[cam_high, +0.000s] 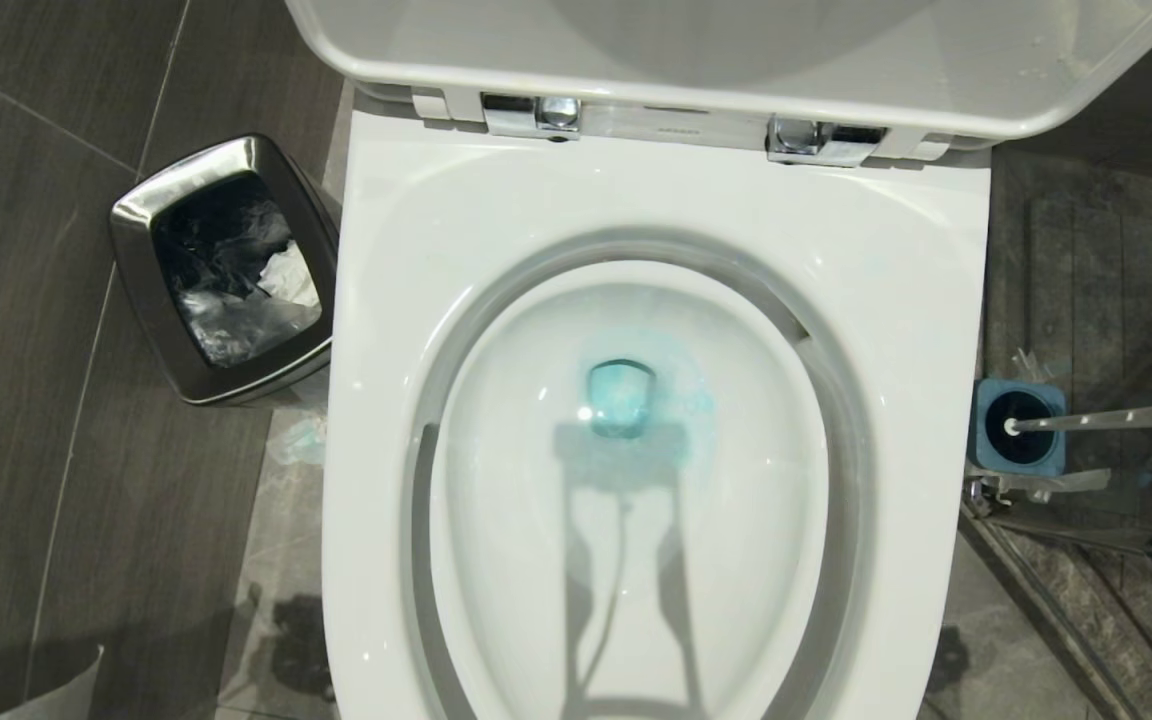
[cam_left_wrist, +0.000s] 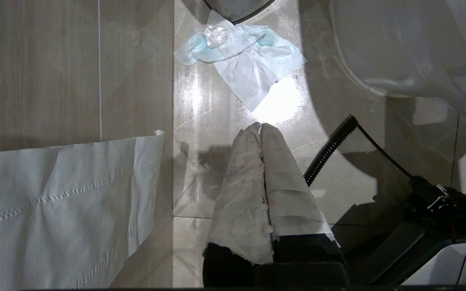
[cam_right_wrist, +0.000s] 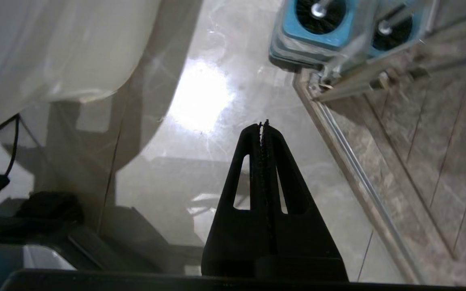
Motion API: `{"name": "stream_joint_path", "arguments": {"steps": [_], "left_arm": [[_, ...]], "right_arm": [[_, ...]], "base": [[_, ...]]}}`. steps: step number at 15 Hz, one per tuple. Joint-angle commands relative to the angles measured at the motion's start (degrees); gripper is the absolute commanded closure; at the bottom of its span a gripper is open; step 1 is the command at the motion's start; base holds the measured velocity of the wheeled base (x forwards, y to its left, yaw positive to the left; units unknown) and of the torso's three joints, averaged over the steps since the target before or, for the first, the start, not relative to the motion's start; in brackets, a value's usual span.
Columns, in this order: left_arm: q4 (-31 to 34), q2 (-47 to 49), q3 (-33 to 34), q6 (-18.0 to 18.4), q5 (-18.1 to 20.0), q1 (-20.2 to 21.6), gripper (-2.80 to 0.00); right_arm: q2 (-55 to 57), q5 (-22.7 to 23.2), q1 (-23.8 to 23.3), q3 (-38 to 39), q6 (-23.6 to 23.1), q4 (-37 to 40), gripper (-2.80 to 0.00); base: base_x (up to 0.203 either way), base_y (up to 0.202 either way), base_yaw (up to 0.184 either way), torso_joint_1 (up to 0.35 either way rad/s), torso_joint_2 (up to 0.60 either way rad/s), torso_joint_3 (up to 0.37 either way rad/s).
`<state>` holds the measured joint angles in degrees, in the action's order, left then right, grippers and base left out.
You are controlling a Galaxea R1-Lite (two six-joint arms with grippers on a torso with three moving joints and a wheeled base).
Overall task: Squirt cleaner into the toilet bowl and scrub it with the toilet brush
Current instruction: Scrub the toilet bowl
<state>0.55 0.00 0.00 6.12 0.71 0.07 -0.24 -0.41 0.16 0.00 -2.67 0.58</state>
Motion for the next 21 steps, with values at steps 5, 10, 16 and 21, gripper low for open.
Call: {"name": "stream_joint_path", "arguments": {"steps": [5,10,16,21], "left_arm": [[-0.02,0.09,0.09,0.03,0.0,0.01,0.0],[0.0,0.09,0.09,0.03,0.0,0.01,0.0],[-0.02,0.08,0.09,0.03,0.0,0.01,0.0],[0.07,0.09,0.09,0.03,0.0,0.01,0.0]], "right_arm": [[0.24,0.95,0.02,-0.6,0.66,1.68,0.0],[0.24,0.94,0.02,-0.44,0.83,1.18,0.0],[0.24,0.94,0.02,-0.44,0.83,1.18,0.0],[0.24,0.76,0.02,-0.62,0.84,1.44,0.0]], "base": [[0.0,0.0,0.0,0.0,0.0,0.0],[0.0,0.0,0.0,0.0,0.0,0.0],[0.0,0.0,0.0,0.0,0.0,0.0],[0.0,0.0,0.0,0.0,0.0,0.0]]}}
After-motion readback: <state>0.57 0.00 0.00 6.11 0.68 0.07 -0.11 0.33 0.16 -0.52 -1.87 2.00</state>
